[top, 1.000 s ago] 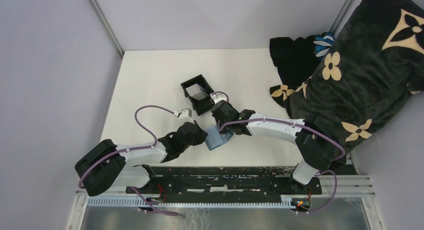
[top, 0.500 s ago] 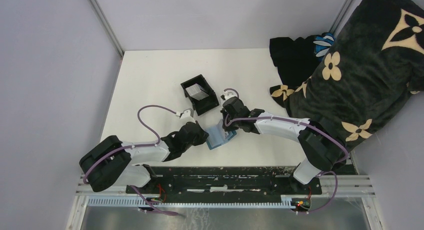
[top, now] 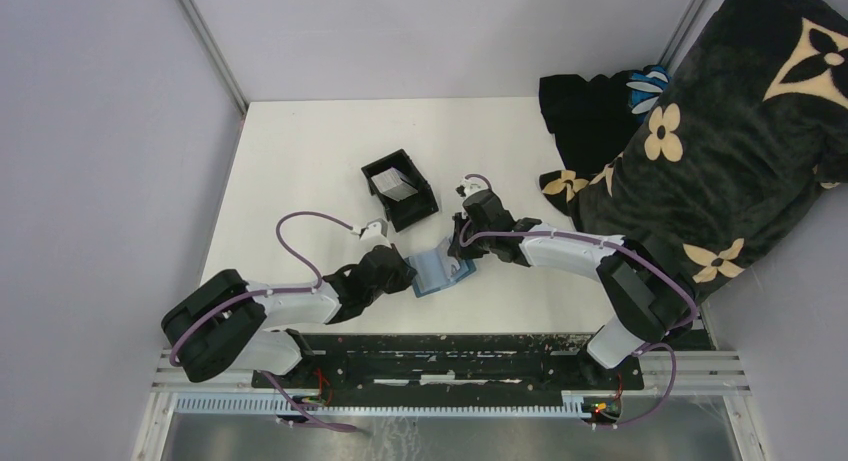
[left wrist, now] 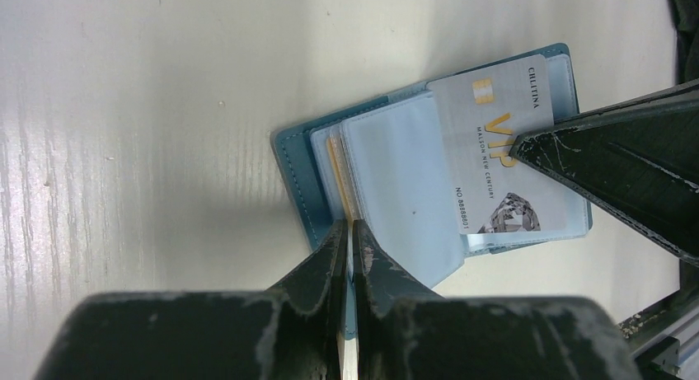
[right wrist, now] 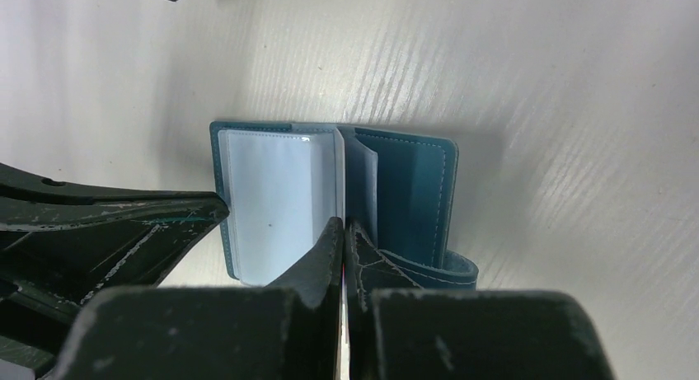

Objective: Put the credit cards into the card holder
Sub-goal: Turn over the card slot in the card holder, then insert the credit card into the card holder.

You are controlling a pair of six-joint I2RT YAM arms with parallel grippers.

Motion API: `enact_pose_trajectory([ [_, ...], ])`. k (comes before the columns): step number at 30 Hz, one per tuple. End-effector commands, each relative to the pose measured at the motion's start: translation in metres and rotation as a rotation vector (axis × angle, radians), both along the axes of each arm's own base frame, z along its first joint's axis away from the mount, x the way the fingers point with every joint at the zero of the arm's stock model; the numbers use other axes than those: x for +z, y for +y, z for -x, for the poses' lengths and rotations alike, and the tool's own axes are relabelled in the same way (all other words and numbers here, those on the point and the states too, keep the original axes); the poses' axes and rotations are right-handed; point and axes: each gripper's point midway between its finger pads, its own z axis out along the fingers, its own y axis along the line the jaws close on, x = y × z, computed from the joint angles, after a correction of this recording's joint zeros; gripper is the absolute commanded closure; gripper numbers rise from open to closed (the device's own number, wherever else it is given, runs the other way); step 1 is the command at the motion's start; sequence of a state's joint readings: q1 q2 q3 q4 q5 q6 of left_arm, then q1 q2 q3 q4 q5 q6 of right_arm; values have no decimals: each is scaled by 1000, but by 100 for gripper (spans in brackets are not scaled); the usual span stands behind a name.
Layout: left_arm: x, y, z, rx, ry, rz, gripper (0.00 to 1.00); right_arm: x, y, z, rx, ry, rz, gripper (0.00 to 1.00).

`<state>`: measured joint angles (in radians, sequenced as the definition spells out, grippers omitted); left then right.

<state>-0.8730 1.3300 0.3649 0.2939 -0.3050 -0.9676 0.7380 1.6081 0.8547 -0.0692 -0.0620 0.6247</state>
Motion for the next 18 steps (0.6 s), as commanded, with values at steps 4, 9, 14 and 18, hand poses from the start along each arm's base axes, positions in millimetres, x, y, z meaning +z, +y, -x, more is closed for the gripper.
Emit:
enact_pose_trajectory([
  [4, 2, -1, -3, -1, -28, -2, 89, 9, 7, 0, 6, -7, -69, 99],
  [9, -1, 1, -2, 1, -21, -7, 89, 17, 6, -1, -5, -24, -81, 99],
  [14, -2, 3, -1, 4, -22, -11, 89, 19, 2, -1, -15, -31, -82, 99],
  [18, -2, 3, -1, 5, -21, -10, 89, 23, 3, -1, -14, -36, -91, 99],
])
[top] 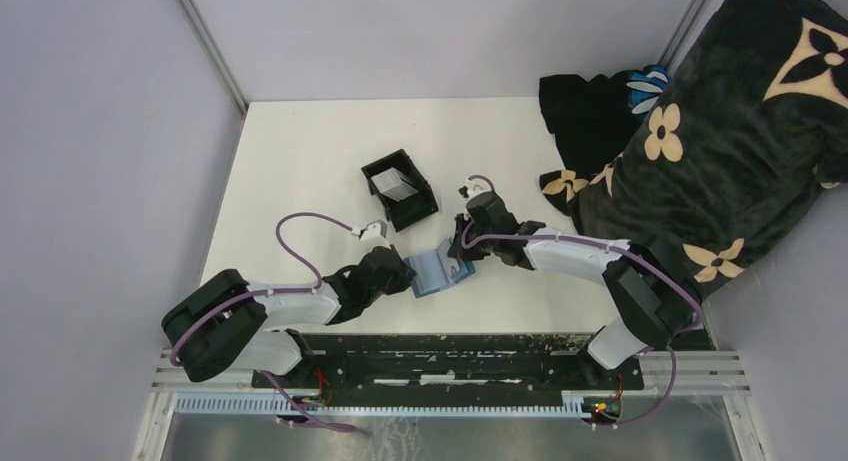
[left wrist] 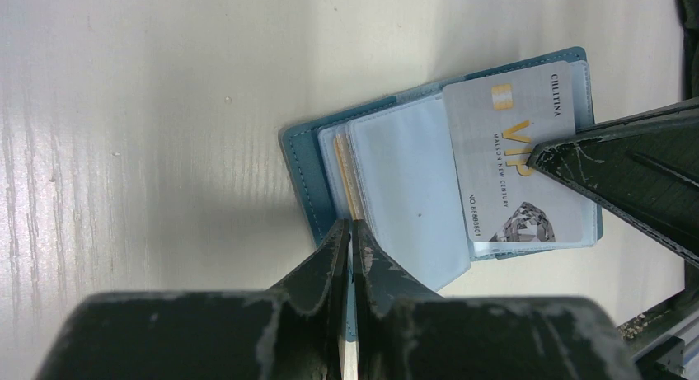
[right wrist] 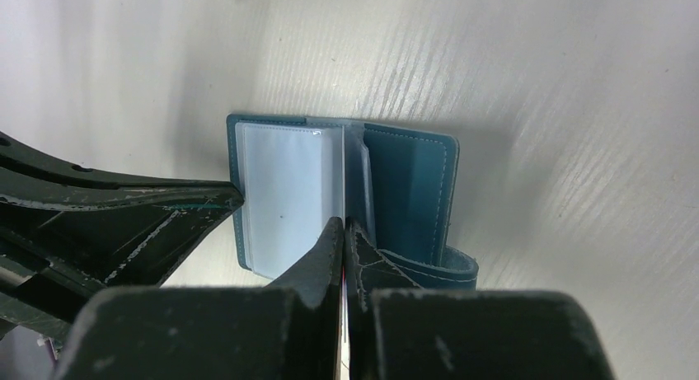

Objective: Put the credit cards into the card holder
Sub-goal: Insert the credit card into the card holder.

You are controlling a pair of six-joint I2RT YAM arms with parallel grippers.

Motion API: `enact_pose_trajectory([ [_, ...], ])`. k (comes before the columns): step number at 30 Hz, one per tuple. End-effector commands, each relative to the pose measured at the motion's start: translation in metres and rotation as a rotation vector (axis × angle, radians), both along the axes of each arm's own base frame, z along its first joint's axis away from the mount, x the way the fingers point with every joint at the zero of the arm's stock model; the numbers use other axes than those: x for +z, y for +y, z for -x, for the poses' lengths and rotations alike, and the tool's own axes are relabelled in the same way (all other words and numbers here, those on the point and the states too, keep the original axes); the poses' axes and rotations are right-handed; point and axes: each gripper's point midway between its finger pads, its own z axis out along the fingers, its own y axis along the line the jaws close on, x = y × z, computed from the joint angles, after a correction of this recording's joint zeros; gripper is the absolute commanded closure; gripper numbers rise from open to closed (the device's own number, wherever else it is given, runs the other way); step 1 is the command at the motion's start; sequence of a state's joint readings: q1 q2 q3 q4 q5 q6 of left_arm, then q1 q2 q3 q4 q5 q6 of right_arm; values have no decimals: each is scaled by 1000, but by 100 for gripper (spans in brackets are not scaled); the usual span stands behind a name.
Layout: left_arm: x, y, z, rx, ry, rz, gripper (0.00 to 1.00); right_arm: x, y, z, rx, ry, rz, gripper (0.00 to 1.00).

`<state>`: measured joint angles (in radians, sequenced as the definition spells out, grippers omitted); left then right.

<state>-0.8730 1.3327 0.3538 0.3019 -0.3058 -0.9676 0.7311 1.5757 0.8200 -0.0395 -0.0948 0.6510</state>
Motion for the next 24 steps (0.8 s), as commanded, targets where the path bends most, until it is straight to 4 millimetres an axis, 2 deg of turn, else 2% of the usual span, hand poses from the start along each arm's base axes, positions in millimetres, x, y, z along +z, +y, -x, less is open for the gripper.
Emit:
enact_pose_trajectory([
  [1, 2, 0, -2, 4, -24, -5, 89, 18, 2, -5, -12, -44, -43, 99],
  [5, 1, 0, -3, 5, -21, -5, 89, 19, 2, -5, -12, -45, -46, 99],
  [13, 0, 0, -2, 3, -18, -6, 89, 5, 4, -1, -17, -14, -62, 99],
  [24, -4, 1, 0, 3, -11, -9, 90, 8, 6, 0, -28, -16, -95, 99],
])
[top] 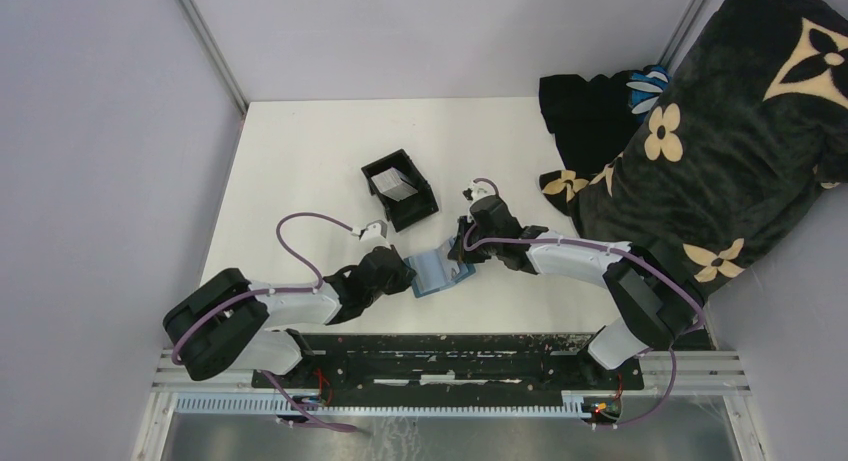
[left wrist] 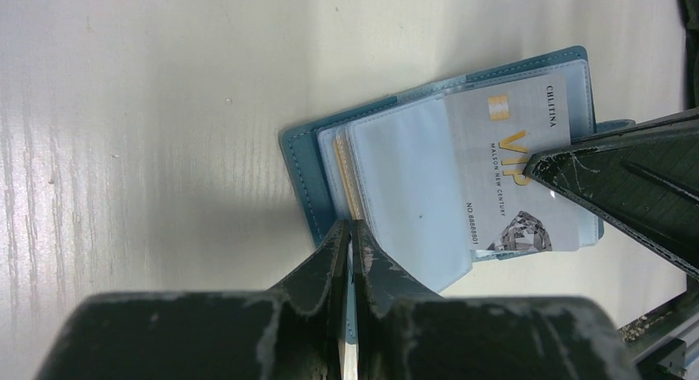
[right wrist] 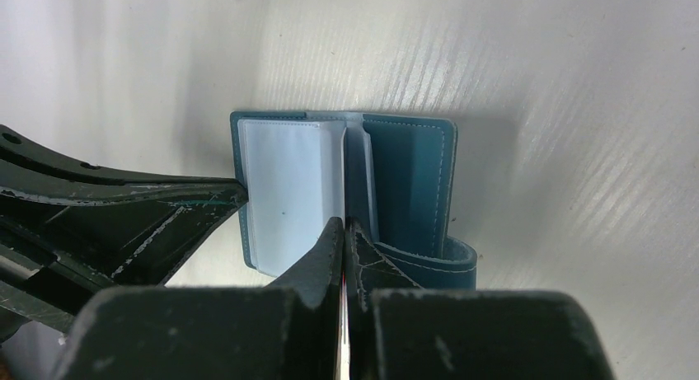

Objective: Put the credit cards into the card holder
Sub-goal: Insert the credit card into the card holder.

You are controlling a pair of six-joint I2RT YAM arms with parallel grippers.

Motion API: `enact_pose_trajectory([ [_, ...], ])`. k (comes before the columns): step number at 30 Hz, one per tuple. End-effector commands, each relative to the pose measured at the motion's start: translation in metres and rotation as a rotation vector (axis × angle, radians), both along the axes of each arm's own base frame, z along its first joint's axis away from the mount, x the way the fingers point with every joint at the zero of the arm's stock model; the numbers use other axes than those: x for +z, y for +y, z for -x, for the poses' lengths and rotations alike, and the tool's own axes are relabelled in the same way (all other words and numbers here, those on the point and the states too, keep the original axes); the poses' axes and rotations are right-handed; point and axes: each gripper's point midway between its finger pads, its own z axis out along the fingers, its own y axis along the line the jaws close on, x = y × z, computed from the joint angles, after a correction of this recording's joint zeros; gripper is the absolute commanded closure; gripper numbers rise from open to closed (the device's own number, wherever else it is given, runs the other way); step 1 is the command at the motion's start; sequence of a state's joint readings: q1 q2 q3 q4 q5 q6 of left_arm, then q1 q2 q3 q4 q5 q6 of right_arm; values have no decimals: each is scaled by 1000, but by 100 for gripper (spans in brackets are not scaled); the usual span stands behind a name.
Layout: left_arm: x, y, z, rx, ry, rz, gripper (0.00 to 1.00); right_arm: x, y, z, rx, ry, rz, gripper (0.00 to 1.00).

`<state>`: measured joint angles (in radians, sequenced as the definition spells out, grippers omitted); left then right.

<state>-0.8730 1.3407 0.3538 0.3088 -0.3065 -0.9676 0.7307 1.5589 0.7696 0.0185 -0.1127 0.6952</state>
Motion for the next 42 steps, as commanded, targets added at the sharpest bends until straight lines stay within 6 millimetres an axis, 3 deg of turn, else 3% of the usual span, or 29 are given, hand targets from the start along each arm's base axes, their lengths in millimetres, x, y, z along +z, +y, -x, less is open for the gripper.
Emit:
enact_pose_trajectory([
  [1, -3, 1, 0, 3, -11, -9, 90, 11, 5, -5, -11, -32, -51, 99],
  [42, -7, 2, 2, 6, -3, -8, 90, 24, 7, -2, -16, -43, -103, 99],
])
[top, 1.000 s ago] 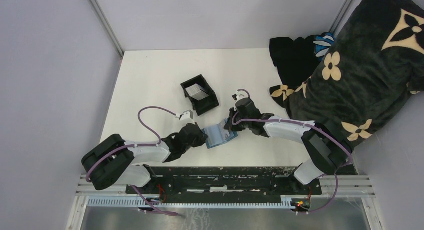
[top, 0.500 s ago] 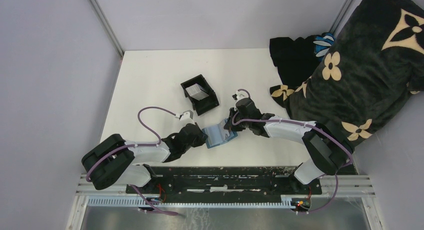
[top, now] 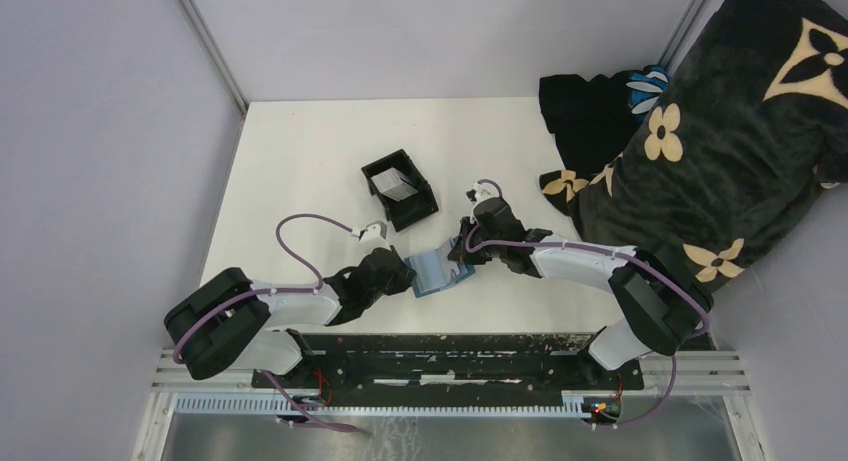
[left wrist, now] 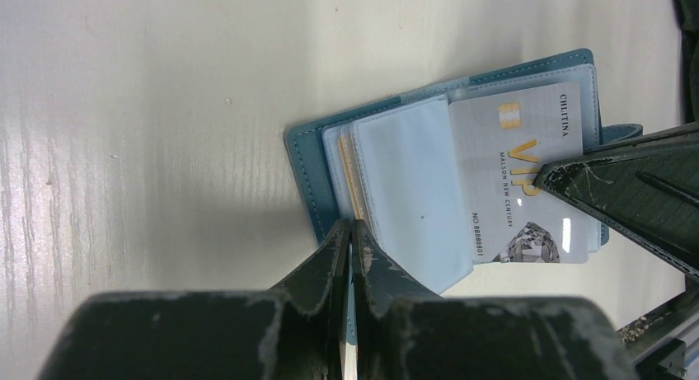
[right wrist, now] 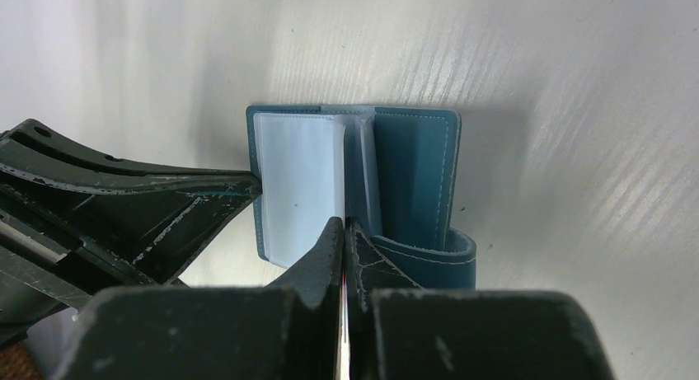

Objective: Put the credit cards into the card holder
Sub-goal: Insert the credit card into the card holder.

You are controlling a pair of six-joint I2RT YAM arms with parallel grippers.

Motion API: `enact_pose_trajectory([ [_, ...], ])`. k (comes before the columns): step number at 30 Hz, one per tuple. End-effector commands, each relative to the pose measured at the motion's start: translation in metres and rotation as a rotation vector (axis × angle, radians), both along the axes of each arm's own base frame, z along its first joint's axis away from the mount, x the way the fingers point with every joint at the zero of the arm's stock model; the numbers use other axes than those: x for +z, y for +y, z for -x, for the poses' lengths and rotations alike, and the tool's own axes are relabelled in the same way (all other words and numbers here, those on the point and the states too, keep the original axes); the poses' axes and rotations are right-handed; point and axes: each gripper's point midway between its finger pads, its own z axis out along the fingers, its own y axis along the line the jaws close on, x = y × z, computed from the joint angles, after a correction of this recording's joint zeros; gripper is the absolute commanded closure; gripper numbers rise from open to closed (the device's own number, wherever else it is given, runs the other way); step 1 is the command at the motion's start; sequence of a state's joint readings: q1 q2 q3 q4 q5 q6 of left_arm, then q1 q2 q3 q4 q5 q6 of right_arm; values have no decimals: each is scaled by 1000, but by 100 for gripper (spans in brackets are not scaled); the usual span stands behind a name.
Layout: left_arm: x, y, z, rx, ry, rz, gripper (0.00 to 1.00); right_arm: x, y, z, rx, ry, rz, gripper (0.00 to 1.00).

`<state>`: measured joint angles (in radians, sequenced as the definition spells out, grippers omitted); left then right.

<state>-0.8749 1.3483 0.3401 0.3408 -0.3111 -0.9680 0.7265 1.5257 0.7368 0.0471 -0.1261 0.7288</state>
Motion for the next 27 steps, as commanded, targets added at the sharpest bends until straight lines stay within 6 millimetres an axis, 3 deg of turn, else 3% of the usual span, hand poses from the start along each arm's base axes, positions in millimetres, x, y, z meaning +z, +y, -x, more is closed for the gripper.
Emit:
enact_pose_trajectory([
  [1, -5, 1, 2, 4, 6, -15, 90, 18, 8, -6, 2, -46, -61, 99],
  [13, -6, 0, 2, -2, 8, -21, 90, 11, 10, -7, 3, -35, -85, 99],
  [27, -6, -1, 2, -4, 7, -22, 90, -10, 4, -4, -7, 0, -79, 99],
])
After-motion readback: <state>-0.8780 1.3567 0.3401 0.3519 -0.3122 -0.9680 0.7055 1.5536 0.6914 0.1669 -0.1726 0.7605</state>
